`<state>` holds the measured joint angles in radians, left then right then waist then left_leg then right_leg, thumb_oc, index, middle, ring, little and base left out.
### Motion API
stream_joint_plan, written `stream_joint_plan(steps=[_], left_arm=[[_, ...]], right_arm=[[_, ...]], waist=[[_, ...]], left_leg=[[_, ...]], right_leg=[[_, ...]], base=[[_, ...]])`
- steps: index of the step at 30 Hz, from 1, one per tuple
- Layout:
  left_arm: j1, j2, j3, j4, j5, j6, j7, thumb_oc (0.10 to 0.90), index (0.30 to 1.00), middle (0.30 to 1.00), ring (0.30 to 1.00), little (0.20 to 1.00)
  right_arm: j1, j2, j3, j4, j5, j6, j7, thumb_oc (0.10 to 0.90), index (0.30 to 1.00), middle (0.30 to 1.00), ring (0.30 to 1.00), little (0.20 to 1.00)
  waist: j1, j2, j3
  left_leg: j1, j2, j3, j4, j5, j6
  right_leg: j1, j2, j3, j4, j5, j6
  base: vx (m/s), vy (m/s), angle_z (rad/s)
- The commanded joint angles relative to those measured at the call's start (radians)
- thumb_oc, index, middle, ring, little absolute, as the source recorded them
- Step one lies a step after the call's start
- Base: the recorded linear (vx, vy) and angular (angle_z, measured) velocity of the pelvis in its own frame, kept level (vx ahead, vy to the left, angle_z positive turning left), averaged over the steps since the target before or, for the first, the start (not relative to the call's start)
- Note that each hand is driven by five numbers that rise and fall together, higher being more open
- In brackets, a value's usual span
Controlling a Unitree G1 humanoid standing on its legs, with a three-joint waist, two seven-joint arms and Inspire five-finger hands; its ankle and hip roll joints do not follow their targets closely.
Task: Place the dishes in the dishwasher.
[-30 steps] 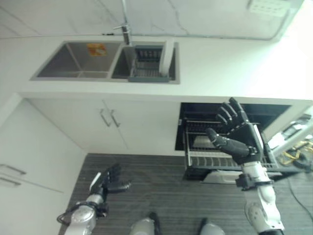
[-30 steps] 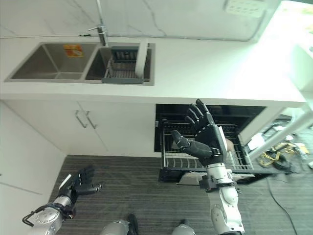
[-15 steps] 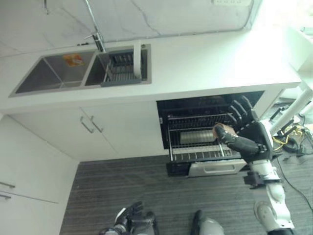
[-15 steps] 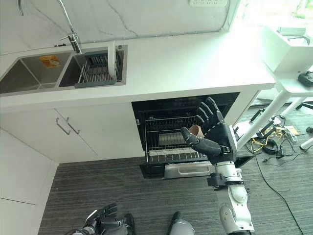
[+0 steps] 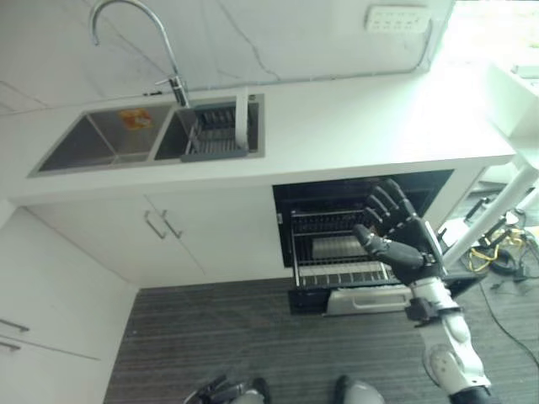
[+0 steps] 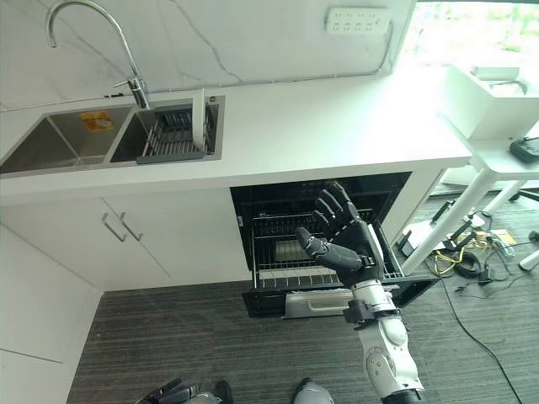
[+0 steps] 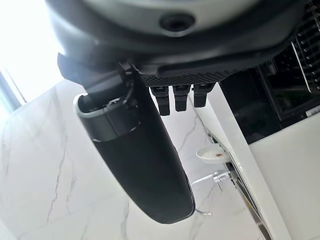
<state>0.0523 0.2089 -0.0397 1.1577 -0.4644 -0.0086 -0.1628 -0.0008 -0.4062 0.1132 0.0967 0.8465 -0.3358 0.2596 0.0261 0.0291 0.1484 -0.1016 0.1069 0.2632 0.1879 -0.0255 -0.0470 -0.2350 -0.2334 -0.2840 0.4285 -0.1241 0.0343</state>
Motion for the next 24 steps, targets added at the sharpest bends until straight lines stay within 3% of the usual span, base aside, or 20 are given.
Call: stream_joint_plan(steps=[1,14,17,19,21,22,24], left_arm=[[-0.009,0.021,-0.017,-0.036,0.016,-0.073,0.000,0.800,0.900,0.900,0.900,0.900],[-0.036,0.037,-0.075,-0.117,0.066,-0.122,0.028,0.800,0.900,0.900,0.900,0.900],[-0.043,0.041,-0.079,-0.119,0.074,-0.146,0.044,0.800,0.900,0.900,0.900,0.900],[-0.045,0.045,-0.083,-0.134,0.081,-0.154,0.050,0.800,0.900,0.900,0.900,0.900],[-0.040,0.052,-0.084,-0.160,0.078,-0.151,0.049,0.800,0.900,0.900,0.900,0.900],[-0.038,0.055,-0.080,-0.159,0.106,-0.150,0.050,0.800,0.900,0.900,0.900,0.900],[-0.040,0.056,-0.098,-0.144,0.157,-0.154,0.060,0.800,0.900,0.900,0.900,0.900]], right_arm=[[-0.143,-0.005,-0.042,-0.058,-0.014,-0.074,0.026,0.800,0.900,0.900,0.900,0.900],[-0.126,-0.005,-0.030,-0.050,-0.042,-0.065,0.015,0.800,0.900,0.900,0.900,0.900],[-0.124,-0.016,-0.037,-0.054,-0.052,-0.065,0.012,0.800,0.900,0.900,0.900,0.900],[-0.120,-0.024,-0.046,-0.056,-0.058,-0.076,0.001,0.800,0.900,0.900,0.900,0.900],[-0.132,-0.024,-0.056,-0.043,-0.067,-0.102,0.004,0.800,0.900,0.900,0.900,0.900],[-0.137,-0.021,-0.064,-0.044,-0.082,-0.098,-0.002,0.800,0.900,0.900,0.900,0.900],[-0.136,-0.032,-0.064,-0.052,-0.075,-0.087,-0.013,0.800,0.900,0.900,0.900,0.900]], waist=[[-0.012,-0.010,0.045],[-0.026,-0.009,0.039],[-0.033,-0.034,0.046],[-0.030,-0.054,0.060],[-0.028,-0.046,0.083],[-0.029,-0.021,0.083],[-0.032,-0.001,0.080]], left_leg=[[-0.020,-0.022,-0.060,0.112,-0.102,-0.014],[-0.006,-0.038,-0.068,0.112,-0.119,-0.004],[0.031,-0.069,-0.022,0.112,-0.126,0.013],[0.045,-0.090,-0.006,0.112,-0.074,0.013],[0.027,-0.056,-0.032,0.112,-0.035,0.000],[-0.016,0.014,-0.075,0.112,-0.014,-0.027],[-0.059,0.079,-0.144,0.112,0.014,-0.059]], right_leg=[[0.154,0.096,-0.018,-0.129,-0.064,0.037],[0.154,0.109,-0.003,-0.129,-0.070,0.035],[0.153,0.087,0.002,-0.129,-0.066,0.026],[0.158,0.068,0.006,-0.129,-0.061,0.018],[0.164,0.079,0.022,-0.129,-0.051,0.017],[0.162,0.092,0.031,-0.129,-0.052,0.027],[0.162,0.091,0.051,-0.129,-0.058,0.039]], base=[[0.03,0.034,-0.03],[0.01,0.004,0.01],[0.02,0.014,0.12],[0.01,0.070,0.16],[0.08,0.338,0.11],[0.16,0.595,-0.01],[0.15,0.584,-0.09]])
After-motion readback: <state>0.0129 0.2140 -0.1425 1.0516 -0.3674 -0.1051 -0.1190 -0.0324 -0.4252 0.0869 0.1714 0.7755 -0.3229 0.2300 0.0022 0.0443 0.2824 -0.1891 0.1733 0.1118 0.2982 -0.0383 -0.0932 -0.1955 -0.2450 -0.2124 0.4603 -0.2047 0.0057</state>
